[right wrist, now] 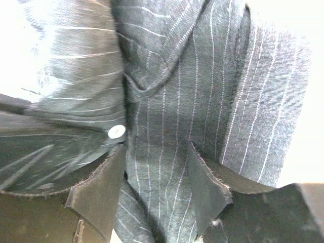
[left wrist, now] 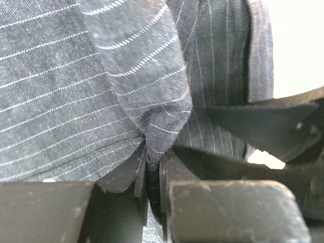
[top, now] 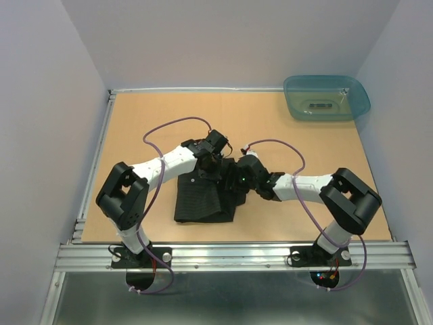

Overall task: Fold and stack the long sleeve shirts
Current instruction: Fold the shirt

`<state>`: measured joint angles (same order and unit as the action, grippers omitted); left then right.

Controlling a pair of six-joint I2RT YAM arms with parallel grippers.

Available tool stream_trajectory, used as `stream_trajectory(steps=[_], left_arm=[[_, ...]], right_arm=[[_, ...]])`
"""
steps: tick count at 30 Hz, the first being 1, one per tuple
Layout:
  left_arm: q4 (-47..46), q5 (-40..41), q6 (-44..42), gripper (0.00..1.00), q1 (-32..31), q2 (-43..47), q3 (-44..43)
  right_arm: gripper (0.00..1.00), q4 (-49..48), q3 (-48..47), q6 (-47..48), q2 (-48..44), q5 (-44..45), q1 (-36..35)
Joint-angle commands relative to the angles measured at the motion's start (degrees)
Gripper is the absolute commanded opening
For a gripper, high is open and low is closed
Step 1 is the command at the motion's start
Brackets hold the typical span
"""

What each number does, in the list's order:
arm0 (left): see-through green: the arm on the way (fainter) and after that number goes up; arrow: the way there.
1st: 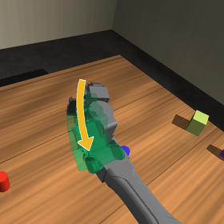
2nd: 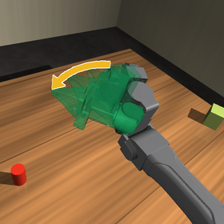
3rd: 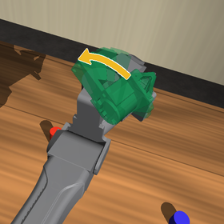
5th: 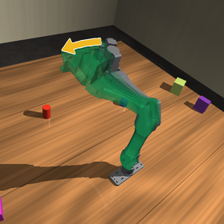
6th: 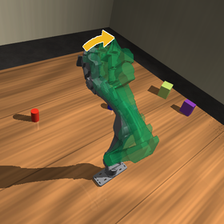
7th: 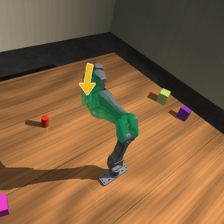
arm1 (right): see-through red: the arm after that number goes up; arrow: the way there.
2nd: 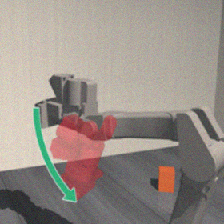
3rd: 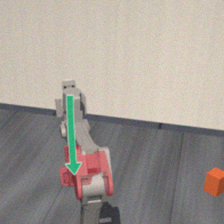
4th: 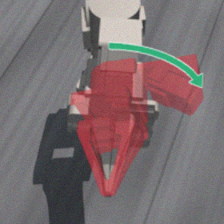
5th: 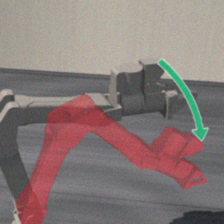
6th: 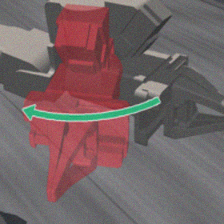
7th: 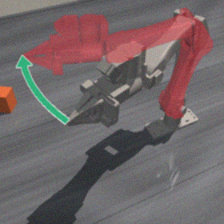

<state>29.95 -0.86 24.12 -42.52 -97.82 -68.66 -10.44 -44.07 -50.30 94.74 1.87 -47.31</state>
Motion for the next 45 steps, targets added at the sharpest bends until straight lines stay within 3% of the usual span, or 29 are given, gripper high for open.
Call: stream_trajectory(steps=[1, 5, 11, 14, 15, 18, 30, 39, 45], left_arm=[[-1.3, 0.34, 0.67, 0.14, -0.46, 7.54, -1.3], [-1.39, -0.45, 0.05, 0.11, -0.46, 7.56, -1.12], [-2.27, -1.42, 0.05, 0.09, -0.81, 5.71, -0.42], [-2.71, -1.6, -0.3, 0.08, -0.89, 5.1, -0.51], [-2.71, -1.68, -0.47, 0.08, -1.07, 4.84, -0.68], [-2.71, -1.6, -1.18, 0.08, -1.51, 4.22, -1.03], [-2.8, -1.51, -1.62, 0.04, -3.18, 1.67, -1.65], [-2.71, -1.51, -2.32, 0.04, -3.71, 1.14, -2.0], [-2.09, -1.6, -3.2, 0.04, -5.29, 0.35, -3.23]], right_arm=[[0.58, 3.83, 1.01, 3.01, -5.78, 7.25, 0.29], [0.56, 5.77, 1.71, 5.04, -10.01, 11.31, 0.72], [0.49, 6.04, 0.31, 5.65, -8.26, 7.89, 3.28], [0.36, 5.96, -1.1, 6.09, -5.02, 7.71, 3.45], [0.27, 5.87, -2.15, 6.36, -4.13, 7.36, 3.89], [0.18, 5.6, -3.82, 6.71, -2.54, 5.6, 4.33], [0.19, 4.03, -6.2, 7.15, -4.74, 2.36, 8.89], [0.19, -4.59, -6.11, 5.22, 3.6, -7.57, 11.89], [0.18, -9.78, -4.53, 3.55, 7.92, -9.08, 12.68]])
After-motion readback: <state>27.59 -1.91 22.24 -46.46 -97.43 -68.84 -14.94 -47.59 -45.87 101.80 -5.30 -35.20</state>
